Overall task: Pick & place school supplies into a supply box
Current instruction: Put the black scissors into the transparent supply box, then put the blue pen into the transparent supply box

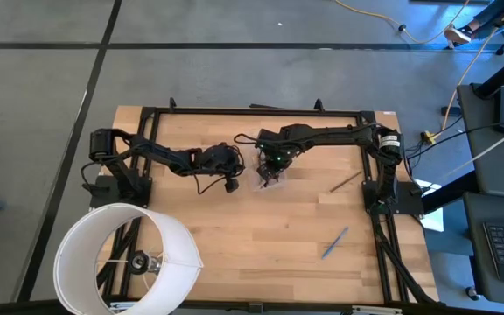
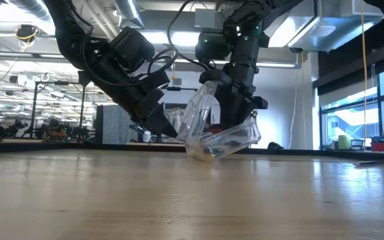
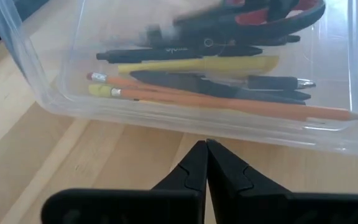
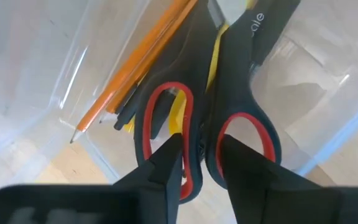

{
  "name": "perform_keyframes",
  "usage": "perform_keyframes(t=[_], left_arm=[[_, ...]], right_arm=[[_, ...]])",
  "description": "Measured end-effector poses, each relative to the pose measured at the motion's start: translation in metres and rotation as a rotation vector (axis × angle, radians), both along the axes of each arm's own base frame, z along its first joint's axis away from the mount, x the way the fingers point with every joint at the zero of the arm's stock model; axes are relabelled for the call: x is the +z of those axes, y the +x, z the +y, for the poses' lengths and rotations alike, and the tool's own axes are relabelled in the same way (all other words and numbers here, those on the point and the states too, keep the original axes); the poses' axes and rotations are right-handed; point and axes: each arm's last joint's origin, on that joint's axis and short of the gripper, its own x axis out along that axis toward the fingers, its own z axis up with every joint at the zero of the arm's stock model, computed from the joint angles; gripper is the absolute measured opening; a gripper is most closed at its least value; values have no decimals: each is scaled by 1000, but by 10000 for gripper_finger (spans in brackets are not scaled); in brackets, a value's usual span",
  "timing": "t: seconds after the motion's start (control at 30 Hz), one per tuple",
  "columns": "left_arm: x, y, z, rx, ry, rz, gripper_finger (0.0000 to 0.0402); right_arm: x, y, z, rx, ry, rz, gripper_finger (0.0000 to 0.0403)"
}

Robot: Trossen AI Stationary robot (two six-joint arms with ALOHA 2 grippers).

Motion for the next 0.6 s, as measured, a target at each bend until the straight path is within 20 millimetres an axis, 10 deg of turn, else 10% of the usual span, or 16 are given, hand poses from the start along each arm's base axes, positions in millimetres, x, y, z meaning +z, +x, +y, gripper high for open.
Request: perform_keyframes(t=[0.6], left_arm=[[-1, -2, 0, 1, -5, 28, 6]], right_arm=[[0, -4, 1, 16, 15, 40, 165]])
